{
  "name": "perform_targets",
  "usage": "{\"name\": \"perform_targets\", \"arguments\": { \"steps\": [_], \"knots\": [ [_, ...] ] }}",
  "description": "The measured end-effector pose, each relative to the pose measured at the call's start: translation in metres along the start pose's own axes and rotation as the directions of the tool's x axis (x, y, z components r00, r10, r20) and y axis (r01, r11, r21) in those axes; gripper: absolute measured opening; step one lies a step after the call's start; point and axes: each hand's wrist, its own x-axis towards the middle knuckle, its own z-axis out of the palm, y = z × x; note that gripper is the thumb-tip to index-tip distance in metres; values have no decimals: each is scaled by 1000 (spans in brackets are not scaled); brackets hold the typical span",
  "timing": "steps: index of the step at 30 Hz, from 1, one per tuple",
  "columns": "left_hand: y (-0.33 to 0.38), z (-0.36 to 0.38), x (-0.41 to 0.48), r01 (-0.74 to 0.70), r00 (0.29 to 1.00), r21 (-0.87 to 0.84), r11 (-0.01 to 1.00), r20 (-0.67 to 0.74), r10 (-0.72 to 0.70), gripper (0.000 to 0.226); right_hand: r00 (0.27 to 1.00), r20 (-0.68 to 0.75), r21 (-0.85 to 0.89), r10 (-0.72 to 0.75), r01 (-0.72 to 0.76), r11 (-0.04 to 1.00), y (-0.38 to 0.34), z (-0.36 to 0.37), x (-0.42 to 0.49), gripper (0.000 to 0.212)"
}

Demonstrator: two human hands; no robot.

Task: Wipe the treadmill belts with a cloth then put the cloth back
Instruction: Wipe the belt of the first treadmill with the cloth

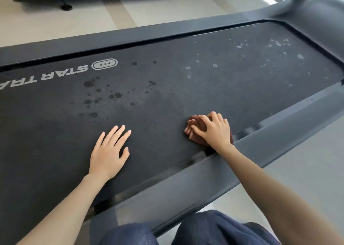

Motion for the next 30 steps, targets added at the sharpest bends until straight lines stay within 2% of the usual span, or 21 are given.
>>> {"name": "perform_targets", "arguments": {
  "steps": [4,8,10,13,16,19,23,27,30],
  "knots": [
    [1,1,-1,8,1000,68,998,29,-9,57,990,6,15,138,-138,990,73,7,34,42],
    [28,-3,5,99,994,137,986,25,-103,55,984,-8,40,180,-179,983,74,14,37,43],
    [54,-4,17,167,985,172,971,24,-173,48,997,-17,78,80,-79,994,60,13,27,41],
    [99,0,40,249,964,168,954,51,-260,50,982,-29,159,-187,189,969,30,11,5,38],
    [132,10,66,307,938,223,925,91,-333,56,900,9,177,-435,426,887,18,9,-6,44],
    [154,22,79,365,912,238,900,102,-396,59,831,3,221,-556,542,811,30,10,8,47],
    [165,36,75,457,886,123,881,26,-464,60,780,-23,236,-626,612,754,27,22,39,45],
    [163,38,73,463,886,10,886,-32,-462,57,824,-48,244,-565,558,793,10,36,89,44],
    [161,41,75,472,881,-5,882,-46,-472,57,865,10,260,-502,482,837,-11,47,136,44]
  ]
}}
